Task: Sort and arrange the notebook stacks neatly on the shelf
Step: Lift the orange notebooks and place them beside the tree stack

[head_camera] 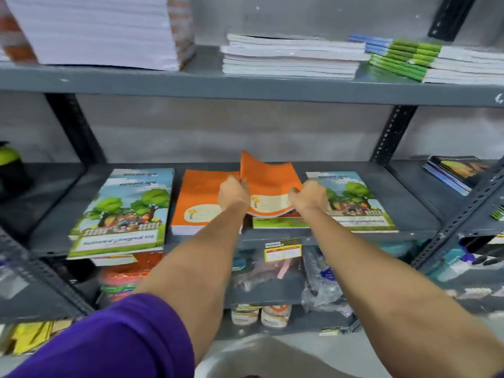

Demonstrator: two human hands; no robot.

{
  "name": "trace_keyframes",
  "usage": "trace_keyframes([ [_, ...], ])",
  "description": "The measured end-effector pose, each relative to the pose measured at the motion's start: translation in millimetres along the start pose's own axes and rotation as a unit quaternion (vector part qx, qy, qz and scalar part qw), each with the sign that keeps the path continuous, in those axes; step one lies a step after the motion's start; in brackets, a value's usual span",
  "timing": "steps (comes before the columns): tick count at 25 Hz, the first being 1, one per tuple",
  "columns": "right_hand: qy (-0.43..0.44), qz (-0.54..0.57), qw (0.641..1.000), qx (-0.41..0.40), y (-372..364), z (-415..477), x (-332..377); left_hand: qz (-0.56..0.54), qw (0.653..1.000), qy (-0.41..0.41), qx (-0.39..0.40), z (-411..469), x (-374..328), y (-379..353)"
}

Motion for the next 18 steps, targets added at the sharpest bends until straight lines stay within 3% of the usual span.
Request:
trace_keyframes([
  [4, 0.041, -0.005, 0.998, 0.052, -63, -48, 66, 0.061, 0.997, 0.031, -0.035, 1, 77, 73],
  [8, 0.063, -0.044, 0.994, 0.083, -109, -77, 93, 0.165, 0.985, 0.055, 0.000, 3, 121, 95],
  [12, 0.060, -0.077, 0.992, 0.085, -124, -82, 96, 0.256, 0.965, 0.051, 0.013, 1, 131, 99],
  [18, 0.061, -0.052, 0.994, 0.074, -80, -50, 84, 0.262, 0.964, 0.032, 0.016, 8, 98, 95],
])
Point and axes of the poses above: each hand's wrist, its own z-axis towards the middle knuckle, its own y-axis out of the back of the hand, x = y × z, the point moved 10 cm from there along z, towards the middle knuckle, and after that the axes turned 10 degrees about x, right-handed, at the moved point
